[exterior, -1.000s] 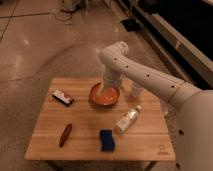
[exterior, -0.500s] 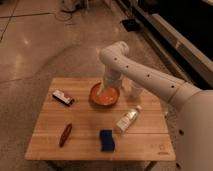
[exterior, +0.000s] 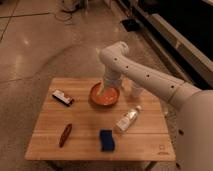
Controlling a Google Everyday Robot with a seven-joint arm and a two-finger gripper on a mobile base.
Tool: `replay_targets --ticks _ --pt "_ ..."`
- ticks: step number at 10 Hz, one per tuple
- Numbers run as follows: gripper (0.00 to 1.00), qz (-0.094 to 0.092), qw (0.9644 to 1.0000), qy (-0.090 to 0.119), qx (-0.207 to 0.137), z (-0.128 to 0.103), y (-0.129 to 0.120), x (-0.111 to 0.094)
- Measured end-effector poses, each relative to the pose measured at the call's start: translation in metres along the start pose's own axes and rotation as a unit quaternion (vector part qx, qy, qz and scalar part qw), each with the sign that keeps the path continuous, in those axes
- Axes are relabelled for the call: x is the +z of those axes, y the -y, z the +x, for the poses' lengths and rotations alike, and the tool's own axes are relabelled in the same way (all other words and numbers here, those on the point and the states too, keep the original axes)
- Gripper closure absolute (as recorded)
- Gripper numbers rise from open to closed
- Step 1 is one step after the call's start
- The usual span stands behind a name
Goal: Push the eraser across the table
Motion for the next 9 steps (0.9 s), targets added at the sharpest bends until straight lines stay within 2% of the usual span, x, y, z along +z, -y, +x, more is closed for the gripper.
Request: replay_targets --ticks 7,8,9 --pt "0.2 0.002 1.0 0.001 -0.002 0.0 0.001 0.0" --pt "0.2 0.006 0.9999 0.002 -0.011 -0.001 0.006 0.0" --pt "0.2 0.016 0.9993 0.003 -0.034 0.001 0.022 -0.001"
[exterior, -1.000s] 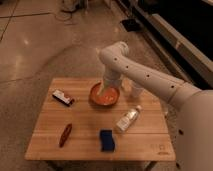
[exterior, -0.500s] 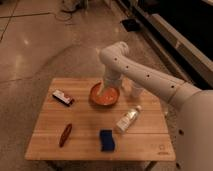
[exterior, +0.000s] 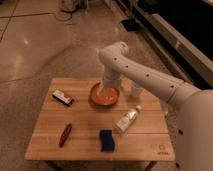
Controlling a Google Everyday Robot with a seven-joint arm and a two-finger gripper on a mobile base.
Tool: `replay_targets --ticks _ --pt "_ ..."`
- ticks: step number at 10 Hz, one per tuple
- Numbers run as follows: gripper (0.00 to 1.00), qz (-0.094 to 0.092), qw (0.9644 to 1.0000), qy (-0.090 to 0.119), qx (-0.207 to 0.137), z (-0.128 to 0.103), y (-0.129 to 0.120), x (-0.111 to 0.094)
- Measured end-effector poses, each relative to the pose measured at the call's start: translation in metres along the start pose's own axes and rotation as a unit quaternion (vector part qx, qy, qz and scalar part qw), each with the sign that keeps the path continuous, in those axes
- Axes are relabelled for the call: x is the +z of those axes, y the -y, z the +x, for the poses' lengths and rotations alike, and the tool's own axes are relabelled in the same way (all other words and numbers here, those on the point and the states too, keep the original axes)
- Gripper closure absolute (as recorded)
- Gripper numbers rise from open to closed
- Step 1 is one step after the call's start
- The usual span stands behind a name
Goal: Push the eraser across the table
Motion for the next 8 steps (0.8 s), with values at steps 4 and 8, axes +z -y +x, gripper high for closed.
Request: replay_targets --ticks 4,8 --pt "0.36 0.023 0.9979 -0.018 -0.058 0.03 0.051 0.004" --pt "0.76 0.042 0.9923 -0.022 -0.114 0.065 0.106 0.023"
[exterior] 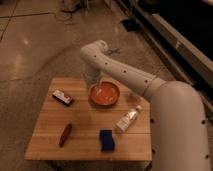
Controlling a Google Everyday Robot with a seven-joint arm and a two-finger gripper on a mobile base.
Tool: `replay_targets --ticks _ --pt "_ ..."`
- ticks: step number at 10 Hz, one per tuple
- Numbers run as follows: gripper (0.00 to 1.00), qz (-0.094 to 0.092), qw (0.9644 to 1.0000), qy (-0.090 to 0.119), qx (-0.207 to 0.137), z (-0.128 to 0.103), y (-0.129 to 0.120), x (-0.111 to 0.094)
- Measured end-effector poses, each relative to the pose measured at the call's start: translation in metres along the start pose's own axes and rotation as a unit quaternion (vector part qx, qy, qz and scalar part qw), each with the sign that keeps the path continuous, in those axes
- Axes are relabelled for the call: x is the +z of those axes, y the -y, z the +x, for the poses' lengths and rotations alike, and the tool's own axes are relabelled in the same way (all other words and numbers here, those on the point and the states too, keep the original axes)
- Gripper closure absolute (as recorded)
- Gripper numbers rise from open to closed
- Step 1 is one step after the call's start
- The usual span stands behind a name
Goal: Push the eraser across the table
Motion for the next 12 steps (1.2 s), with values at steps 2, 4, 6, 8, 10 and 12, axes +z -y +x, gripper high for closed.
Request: replay_targets --ticks 2,4,6,8,10,12 --pt "0.96 0.01 0.9994 0.002 -0.034 0.026 0.029 0.02" --pt "1.0 0.02 0.9983 0.0 -0.055 0.046 0.05 0.033" --pt "1.0 0.037 0.9964 -0.009 -0.076 0.072 0.077 0.046" --pt "1.0 0.054 0.9943 -0.018 -0.09 0.093 0.098 0.055" --pt "1.0 0.078 0.9916 -0.028 -0.099 0.114 0.114 0.066" --pt "1.0 0.092 0.9886 -0.046 -0.11 0.135 0.119 0.079"
